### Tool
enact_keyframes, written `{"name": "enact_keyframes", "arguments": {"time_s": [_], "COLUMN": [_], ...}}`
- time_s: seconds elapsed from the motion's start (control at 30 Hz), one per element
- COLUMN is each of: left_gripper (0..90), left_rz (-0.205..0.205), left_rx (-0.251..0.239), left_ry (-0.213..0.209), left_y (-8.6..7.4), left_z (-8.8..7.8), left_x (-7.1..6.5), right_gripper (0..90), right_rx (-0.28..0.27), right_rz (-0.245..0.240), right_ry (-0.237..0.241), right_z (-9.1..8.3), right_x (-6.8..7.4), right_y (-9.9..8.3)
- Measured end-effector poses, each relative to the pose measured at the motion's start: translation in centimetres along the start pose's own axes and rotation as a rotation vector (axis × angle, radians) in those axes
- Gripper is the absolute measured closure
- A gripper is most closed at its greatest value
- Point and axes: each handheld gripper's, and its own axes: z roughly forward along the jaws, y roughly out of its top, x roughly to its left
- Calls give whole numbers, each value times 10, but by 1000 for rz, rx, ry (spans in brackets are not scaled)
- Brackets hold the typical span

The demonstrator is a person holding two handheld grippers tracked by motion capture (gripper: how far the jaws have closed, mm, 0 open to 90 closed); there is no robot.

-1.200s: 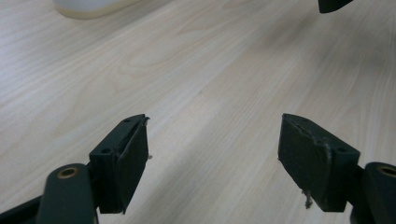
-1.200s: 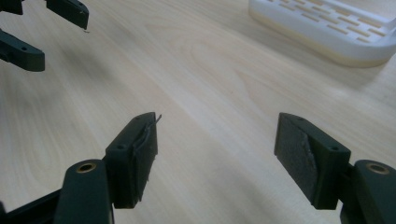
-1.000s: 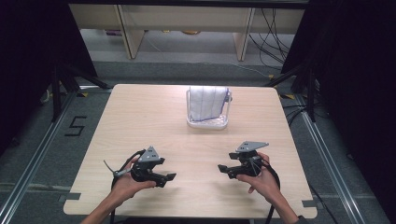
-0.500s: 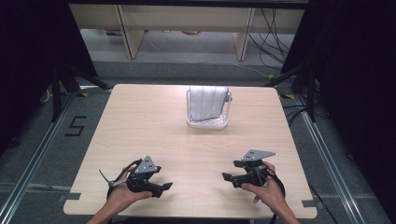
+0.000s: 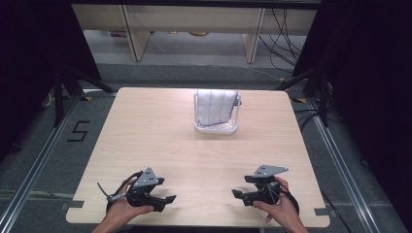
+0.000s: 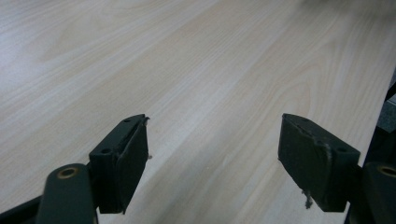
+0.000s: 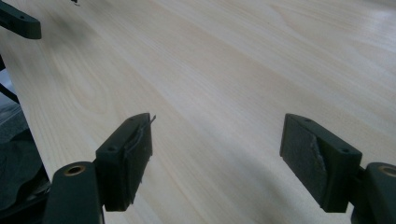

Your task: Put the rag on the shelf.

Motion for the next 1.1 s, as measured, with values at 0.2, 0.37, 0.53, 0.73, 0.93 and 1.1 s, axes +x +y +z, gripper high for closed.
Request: {"name": "enact_keyframes", "arguments": {"time_s": [0.2,0.37,0.53,0.73,0.93,1.1], "left_gripper": [237,232,188,167,159,159], "left_rz": [23,37,36,4,27,29], "left_rx": [12,25,20,15,31,40], "left_ry": [-6,7,2,20,33,37], "left_y": [-6,-10,-13,-15,-15,-16], "left_z": [-4,-7,-9,-9,-9,-8], "left_x": [-2,-3,-3,-5,-4,-3], "right_gripper": [235,218,203,201,197,197], "right_rx": [8,18,52,48,51,38], "right_rz": [2,6,-18,-31,-56,-51], "right_ry": [-15,-20,-40,-38,-20,-19], "right_z": [-1,-4,-3,-3,0,3], "right_x": [2,5,9,11,10,10], "right_y": [-5,-10,-15,-15,-15,-16]}}
